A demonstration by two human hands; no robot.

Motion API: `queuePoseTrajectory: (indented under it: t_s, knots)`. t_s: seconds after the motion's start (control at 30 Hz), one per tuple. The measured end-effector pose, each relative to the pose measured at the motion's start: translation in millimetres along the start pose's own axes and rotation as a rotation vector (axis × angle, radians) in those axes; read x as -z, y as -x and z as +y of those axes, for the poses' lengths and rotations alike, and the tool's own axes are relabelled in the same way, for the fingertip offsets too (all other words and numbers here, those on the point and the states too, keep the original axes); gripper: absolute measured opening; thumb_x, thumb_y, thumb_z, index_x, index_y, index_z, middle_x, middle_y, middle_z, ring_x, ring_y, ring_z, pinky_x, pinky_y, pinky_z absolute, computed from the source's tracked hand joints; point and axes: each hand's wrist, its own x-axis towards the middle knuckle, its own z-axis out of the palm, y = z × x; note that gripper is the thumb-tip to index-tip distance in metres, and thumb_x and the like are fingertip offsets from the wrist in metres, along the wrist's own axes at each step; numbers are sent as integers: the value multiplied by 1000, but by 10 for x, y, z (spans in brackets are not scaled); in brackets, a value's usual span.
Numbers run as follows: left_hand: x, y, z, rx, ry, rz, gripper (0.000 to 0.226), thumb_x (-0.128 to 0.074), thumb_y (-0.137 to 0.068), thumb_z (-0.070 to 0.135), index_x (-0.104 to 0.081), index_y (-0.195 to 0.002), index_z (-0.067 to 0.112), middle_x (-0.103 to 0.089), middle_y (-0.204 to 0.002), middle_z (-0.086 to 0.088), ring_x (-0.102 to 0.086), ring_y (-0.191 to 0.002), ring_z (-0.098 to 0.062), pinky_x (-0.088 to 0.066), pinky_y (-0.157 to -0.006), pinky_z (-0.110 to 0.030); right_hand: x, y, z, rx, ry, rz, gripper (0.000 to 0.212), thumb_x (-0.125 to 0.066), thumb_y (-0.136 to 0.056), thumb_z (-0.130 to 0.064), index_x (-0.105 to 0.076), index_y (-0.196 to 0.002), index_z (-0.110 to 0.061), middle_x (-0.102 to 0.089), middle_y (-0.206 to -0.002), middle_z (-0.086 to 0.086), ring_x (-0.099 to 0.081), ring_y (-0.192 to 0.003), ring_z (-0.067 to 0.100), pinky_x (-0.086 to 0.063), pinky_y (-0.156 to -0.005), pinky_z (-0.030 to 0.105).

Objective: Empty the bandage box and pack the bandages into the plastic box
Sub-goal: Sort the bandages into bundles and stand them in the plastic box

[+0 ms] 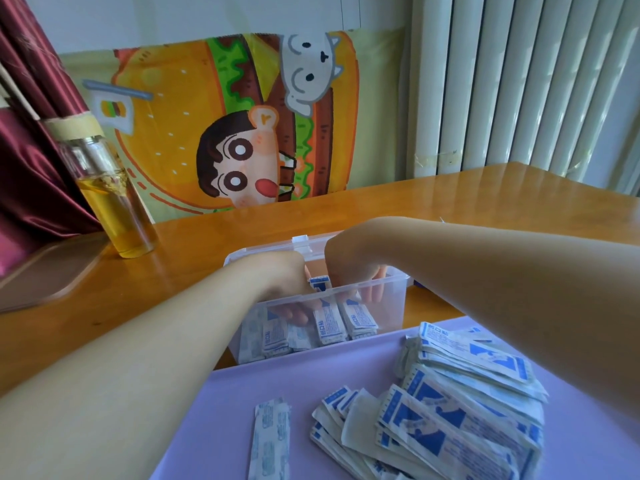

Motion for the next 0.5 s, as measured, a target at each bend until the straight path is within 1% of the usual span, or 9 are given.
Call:
queuePoseTrajectory:
  t_s: [0.07, 0.13, 0.2, 0.23, 0.3, 0.33, 0.37, 0.43, 0.5]
  knots:
    - [10, -11, -17, 17, 12, -40, 15, -49, -91, 11, -58, -79, 10, -52, -53, 2, -48, -45, -10, -39, -46, -17, -4, -1, 9, -4, -19, -8, 33, -60, -92, -26, -61, -114, -2, -69, -101, 12, -72, -86, 23, -57, -81, 32]
    - [45, 17, -33, -23, 59, -117, 30, -27, -93, 8, -45, -69, 12, -35, -54, 0, -30, -48, -14, -27, -47, -18, -1, 9, 10, -3, -35, -9, 33, -59, -92, -25, -60, -115, -1, -69, -103, 13, -72, -88, 24, -57, -81, 32]
    - [73, 31, -30, -31, 90, -175, 34, -20, -94, 6, -40, -66, 14, -34, -56, -2, -30, -48, -15, -26, -47, -18, -1, 10, 17, 4, -52, -5, 32, -59, -92, -25, -59, -114, -2, -69, -98, 11, -72, -87, 23, -57, -81, 31]
    - [86, 18, -41, 10, 36, -164, 31, -27, -96, 5, -42, -70, 14, -42, -60, -5, -40, -53, -18, -33, -50, -19, 2, 9, 15, 8, -61, 0, 30, -59, -92, -25, -59, -113, -3, -67, -93, 9, -72, -87, 23, -57, -81, 31]
    - [85, 77, -19, 23, -184, 20, 8, -55, -92, 10, -60, -88, 13, -67, -83, -5, -64, -77, -21, -50, -67, -25, 5, -2, 25, 13, -66, 16, 21, -59, -93, -24, -61, -102, -6, -61, -83, 4, -71, -88, 23, -57, -80, 30]
    - [94, 111, -26, -1, -327, 98, 10, -64, -88, 14, -66, -98, 13, -71, -96, -3, -67, -88, -19, -52, -72, -25, 8, -4, 25, 14, -60, 27, 17, -58, -93, -24, -60, -91, -7, -59, -80, 2, -71, -88, 22, -58, -79, 29]
    - [99, 118, -37, 13, -382, 125, 21, -69, -85, 18, -68, -105, 14, -70, -103, -2, -66, -92, -18, -52, -70, -24, 12, -5, 22, 11, -49, 32, 20, -58, -93, -25, -59, -82, -9, -57, -79, 1, -71, -88, 22, -57, -76, 27]
    - [99, 113, -40, 42, -355, 120, 28, -71, -83, 19, -68, -110, 12, -68, -102, -4, -62, -80, -17, -49, -59, -21, 18, -13, 22, 15, -38, 37, 24, -57, -93, -26, -57, -73, -12, -56, -77, -1, -71, -87, 21, -56, -72, 24]
    - [76, 125, -23, 74, -270, 83, 26, -69, -84, 16, -67, -108, 6, -67, -91, -5, -58, -66, -13, -48, -54, -18, 14, -24, 32, 22, -44, 42, 21, -58, -93, -26, -59, -78, -11, -55, -79, 0, -71, -87, 21, -56, -73, 24]
